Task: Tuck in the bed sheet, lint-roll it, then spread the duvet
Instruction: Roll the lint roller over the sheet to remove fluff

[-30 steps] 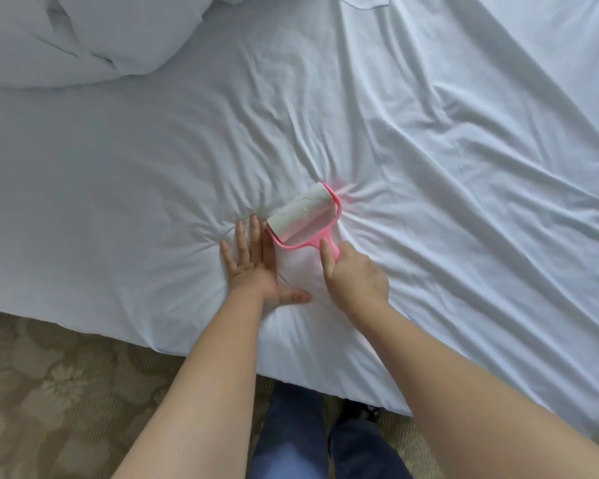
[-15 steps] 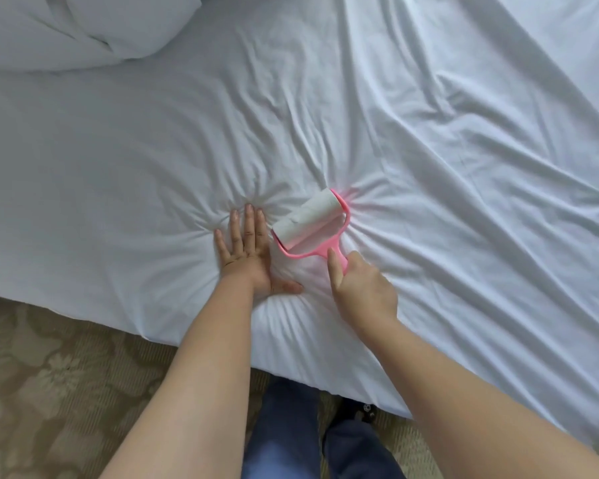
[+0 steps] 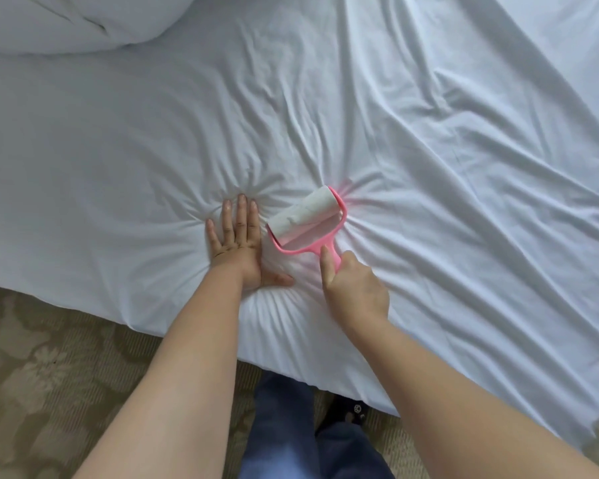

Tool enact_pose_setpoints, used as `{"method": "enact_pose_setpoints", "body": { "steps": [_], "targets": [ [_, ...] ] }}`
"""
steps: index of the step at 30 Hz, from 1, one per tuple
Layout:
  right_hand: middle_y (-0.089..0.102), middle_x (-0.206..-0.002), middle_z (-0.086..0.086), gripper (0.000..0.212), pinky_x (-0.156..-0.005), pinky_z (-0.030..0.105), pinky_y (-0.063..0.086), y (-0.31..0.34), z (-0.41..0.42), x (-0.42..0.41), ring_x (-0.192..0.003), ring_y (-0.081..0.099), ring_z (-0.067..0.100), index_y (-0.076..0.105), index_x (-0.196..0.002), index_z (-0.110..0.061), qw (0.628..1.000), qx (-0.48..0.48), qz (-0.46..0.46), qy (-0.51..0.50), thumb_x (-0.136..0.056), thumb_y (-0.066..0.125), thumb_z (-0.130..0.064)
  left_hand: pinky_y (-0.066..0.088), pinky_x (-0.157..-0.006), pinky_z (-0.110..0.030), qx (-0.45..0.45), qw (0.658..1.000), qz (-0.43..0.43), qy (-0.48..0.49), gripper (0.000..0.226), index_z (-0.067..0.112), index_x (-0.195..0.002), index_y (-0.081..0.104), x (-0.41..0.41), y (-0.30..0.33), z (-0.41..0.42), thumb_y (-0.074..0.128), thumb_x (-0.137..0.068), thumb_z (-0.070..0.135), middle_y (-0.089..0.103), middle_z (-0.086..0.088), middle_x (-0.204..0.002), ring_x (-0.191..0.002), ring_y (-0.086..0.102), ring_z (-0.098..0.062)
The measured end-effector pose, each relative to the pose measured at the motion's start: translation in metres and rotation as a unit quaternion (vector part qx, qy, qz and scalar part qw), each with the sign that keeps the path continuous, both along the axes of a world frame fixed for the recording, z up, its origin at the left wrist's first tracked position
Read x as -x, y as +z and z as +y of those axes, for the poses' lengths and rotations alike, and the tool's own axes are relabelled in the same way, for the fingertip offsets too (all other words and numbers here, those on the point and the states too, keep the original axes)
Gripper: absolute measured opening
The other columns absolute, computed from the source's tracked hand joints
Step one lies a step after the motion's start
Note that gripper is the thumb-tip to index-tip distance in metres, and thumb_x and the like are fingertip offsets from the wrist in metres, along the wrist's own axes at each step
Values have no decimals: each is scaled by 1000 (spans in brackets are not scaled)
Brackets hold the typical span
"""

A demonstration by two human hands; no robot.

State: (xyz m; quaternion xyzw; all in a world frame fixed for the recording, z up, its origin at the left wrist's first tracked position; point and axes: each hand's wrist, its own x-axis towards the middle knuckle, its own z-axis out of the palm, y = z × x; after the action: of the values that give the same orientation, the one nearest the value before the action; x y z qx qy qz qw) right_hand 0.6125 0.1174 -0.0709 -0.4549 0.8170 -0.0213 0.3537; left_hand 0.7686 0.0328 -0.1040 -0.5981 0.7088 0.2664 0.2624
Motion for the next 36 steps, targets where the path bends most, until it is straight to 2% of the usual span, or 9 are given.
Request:
{"method": "enact_pose_setpoints", "body": {
  "steps": [5, 11, 16, 19, 22, 24, 26, 29, 36],
  "targets": [
    [50, -79, 4, 43, -65, 34, 36, 10, 44, 8, -90, 61, 33, 42, -92, -16, 999, -30, 17, -3, -98, 22, -54, -21, -108, -56, 5, 1000, 5, -11, 155, 14, -131, -45, -3, 3, 2, 60, -45, 89, -47, -3, -145, -134, -42, -27],
    [63, -103, 12, 47, -70, 35, 36, 7, 11, 4, -98, 59, 34, 45, -92, -15, 1000, -23, 13, 3, -98, 22, -56, -23, -108, -55, 5, 1000, 16, -4, 151, 20, -122, -50, -2, 2, 1, 65, -48, 84, -52, 0, -140, -131, -45, -25],
    [62, -113, 14, 60, -74, 34, 34, 1, -42, -9, -107, 57, 34, 55, -111, -9, 1000, 8, -8, 0, -97, 24, -58, -24, -108, -54, 1, 1000, 28, -15, 149, 22, -110, -58, -6, 0, 2, 63, -50, 85, -65, 6, -118, -121, -53, -21],
    [62, -100, 13, 52, -70, 35, 34, -2, -23, -4, -99, 58, 34, 53, -98, -11, 999, 33, -2, 7, -97, 26, -56, -24, -107, -55, -7, 1000, 17, -13, 148, 21, -111, -57, -5, 2, 0, 63, -50, 84, -65, 6, -117, -124, -51, -23],
    [49, -74, 4, 44, -62, 35, 29, -6, 3, 9, -79, 53, 33, 39, -76, -15, 993, 100, -57, 3, -98, 31, -52, -22, -108, -55, -2, 1000, 13, -3, 149, 19, -116, -54, -3, 2, 1, 65, -52, 82, -60, 3, -128, -131, -45, -26],
    [40, -60, -4, 45, -56, 35, 24, -7, 15, 17, -62, 44, 25, 32, -70, -19, 981, 174, -89, 10, -92, 29, -58, -20, -109, -55, 12, 1000, 15, -4, 149, 17, -124, -49, -2, 2, 2, 66, -53, 80, -50, -2, -142, -134, -42, -27],
    [36, -54, -9, 44, -48, 28, 23, -7, 22, 21, -51, 36, 13, 29, -67, -22, 968, 225, -106, 17, -83, 21, -62, -19, -109, -54, 23, 999, 25, -3, 151, 15, -135, -42, -3, 3, 5, 68, -52, 78, -44, -2, -147, -136, -40, -26],
    [34, -52, -9, 39, -46, 19, 27, -7, 26, 22, -47, 34, 6, 25, -65, -26, 964, 242, -109, 15, -81, 19, -61, -19, -110, -54, 32, 999, 32, -2, 152, 16, -135, -41, -4, 2, 5, 70, -51, 77, -43, -2, -148, -136, -39, -26],
    [36, -53, -4, 46, -46, 26, 19, -9, 50, 36, -51, 34, 19, 24, -62, -24, 978, 197, -53, -47, -72, 13, -68, -20, -109, -55, 31, 999, 15, -20, 147, 19, -124, -48, -5, -4, 3, 62, -52, 84, -50, -1, -142, -134, -42, -27]
  ]
}}
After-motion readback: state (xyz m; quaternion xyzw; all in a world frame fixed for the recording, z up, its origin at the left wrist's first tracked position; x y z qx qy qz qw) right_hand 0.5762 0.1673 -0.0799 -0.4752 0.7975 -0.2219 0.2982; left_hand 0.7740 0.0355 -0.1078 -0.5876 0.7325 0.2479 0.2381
